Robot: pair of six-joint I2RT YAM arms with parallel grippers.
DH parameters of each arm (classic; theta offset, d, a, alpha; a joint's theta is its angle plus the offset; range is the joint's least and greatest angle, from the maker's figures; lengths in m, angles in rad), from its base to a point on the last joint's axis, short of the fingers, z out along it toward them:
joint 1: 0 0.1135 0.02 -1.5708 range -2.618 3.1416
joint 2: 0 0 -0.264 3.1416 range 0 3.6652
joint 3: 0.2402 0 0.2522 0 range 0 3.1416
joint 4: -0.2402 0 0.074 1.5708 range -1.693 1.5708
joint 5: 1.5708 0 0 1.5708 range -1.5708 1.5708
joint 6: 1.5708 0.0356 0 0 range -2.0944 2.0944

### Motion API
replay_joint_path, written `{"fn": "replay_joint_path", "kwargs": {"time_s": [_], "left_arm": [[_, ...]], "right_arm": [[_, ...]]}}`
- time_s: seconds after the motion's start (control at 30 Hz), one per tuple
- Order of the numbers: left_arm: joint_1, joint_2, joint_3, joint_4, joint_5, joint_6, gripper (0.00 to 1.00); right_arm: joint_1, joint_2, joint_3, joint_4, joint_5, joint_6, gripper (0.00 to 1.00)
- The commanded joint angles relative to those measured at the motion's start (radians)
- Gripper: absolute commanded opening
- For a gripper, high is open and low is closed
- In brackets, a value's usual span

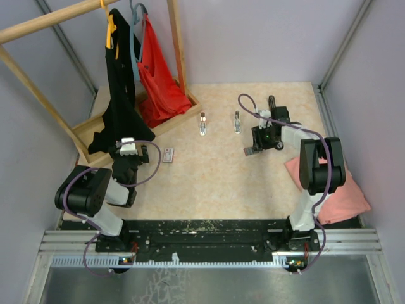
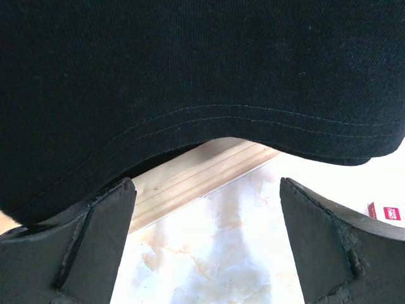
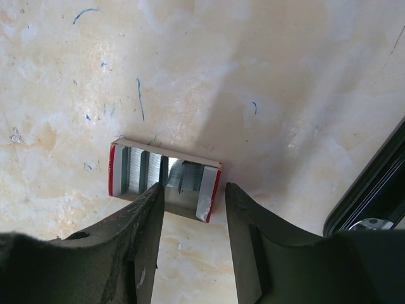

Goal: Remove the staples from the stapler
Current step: Adjust the staple in the staple box.

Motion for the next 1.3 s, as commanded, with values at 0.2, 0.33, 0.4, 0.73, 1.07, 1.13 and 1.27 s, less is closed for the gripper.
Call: {"fn": "replay_joint_path", "kwargs": {"time_s": [0.2, 0.33, 0.4, 0.73, 1.07, 1.13, 1.27], "left_arm": [[0.006, 0.003, 0.014, 0.021, 0.002, -0.018, 1.00], [0.006, 0.002, 0.014, 0.022, 0.001, -0.017, 1.00], [0.006, 0.001, 0.014, 0.021, 0.001, -0.018, 1.00], [0.006, 0.002, 0.013, 0.022, 0.001, -0.018, 1.00], [0.006, 0.002, 0.014, 0.022, 0.001, -0.017, 1.00], [0.006, 0.002, 0.013, 0.022, 0.001, -0.017, 1.00], [0.006, 0.002, 0.014, 0.022, 0.001, -0.017, 1.00]], "right_arm": [[-0.018, 0.005, 0.047, 0.048, -0.015, 0.022, 0.43], [-0.024, 0.011, 0.052, 0.047, -0.018, 0.024, 0.43], [-0.024, 0.013, 0.053, 0.046, -0.017, 0.025, 0.42], [-0.026, 0.017, 0.052, 0.046, -0.016, 0.027, 0.39], [-0.026, 0.020, 0.052, 0.048, -0.010, 0.025, 0.32], [-0.026, 0.021, 0.052, 0.048, -0.008, 0.023, 0.31], [-0.026, 0.019, 0.052, 0.048, -0.008, 0.023, 0.31]]}}
